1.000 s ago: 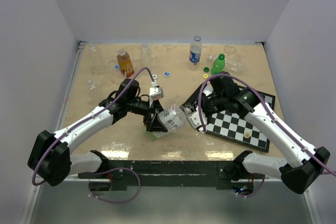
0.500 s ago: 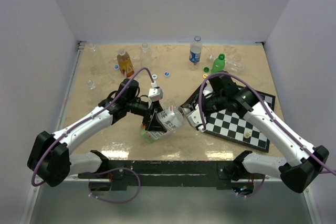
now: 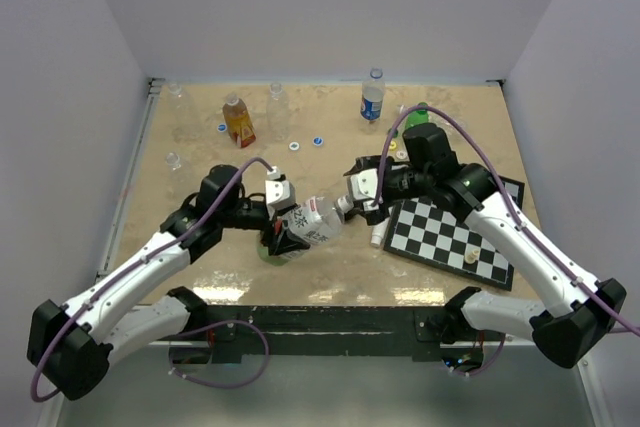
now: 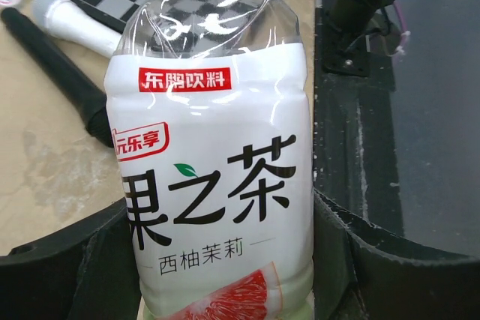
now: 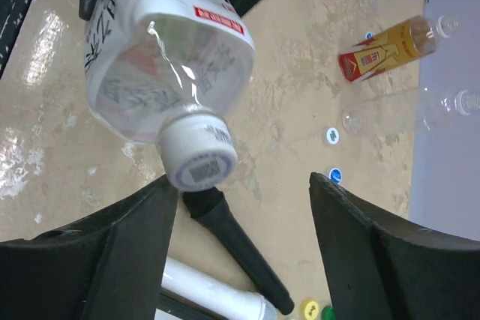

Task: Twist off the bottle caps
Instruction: Unscrew the bottle cap from the plastic bottle.

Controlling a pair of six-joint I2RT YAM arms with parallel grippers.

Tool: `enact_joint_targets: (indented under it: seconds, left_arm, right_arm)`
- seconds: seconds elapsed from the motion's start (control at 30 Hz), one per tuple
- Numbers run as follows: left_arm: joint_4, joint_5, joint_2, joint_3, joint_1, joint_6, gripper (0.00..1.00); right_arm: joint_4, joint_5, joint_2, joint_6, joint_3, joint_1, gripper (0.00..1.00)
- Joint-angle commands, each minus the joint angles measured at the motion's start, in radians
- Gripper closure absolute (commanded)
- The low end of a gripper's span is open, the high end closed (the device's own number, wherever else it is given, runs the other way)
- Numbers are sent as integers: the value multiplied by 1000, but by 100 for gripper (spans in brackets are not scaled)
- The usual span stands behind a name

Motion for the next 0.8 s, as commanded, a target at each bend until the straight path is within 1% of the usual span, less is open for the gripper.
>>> enact_joint_targets:
  seconds: [0.0, 0.13, 0.23, 0.3, 0.37, 0.43, 0.5, 0.57, 0.67, 0.73, 0.77]
  left_arm:
    - [66, -142, -106, -45, -9, 85, 100]
    - [101, -278, -170, -91, -9, 134, 100]
    - [130, -332, -192, -115, -11, 167, 100]
    - [136, -361, -191, -110, -12, 179, 100]
    - [127, -383, -180, -98, -15, 194, 100]
    - [81, -420, -152, -60, -41, 226, 100]
    - [18, -505, -116, -7, -89, 262, 100]
    - [-3, -567, -86, 23, -103, 294, 100]
    - [27, -616, -77, 10, -104, 302, 100]
    - [82, -630, -98, -35, -104, 297, 100]
    - [111, -639, -111, -55, -103, 292, 100]
  right_arm:
    - [49, -71, -18, 169, 31, -47, 23]
    - [36, -130, -18, 246, 28, -88, 23]
    - [53, -206, -4, 324, 19, -134, 23]
    - [102, -258, 11, 430, 5, -161, 23]
    - [125, -309, 27, 479, -2, -184, 23]
    - [164, -347, 46, 548, -10, -194, 23]
    - [208, -349, 66, 627, -10, -201, 23]
    - [230, -341, 85, 674, -1, -210, 23]
    - [295, -285, 112, 801, -2, -216, 23]
    - [355, -225, 131, 900, -21, -217, 23]
    - [372, -202, 139, 921, -24, -217, 23]
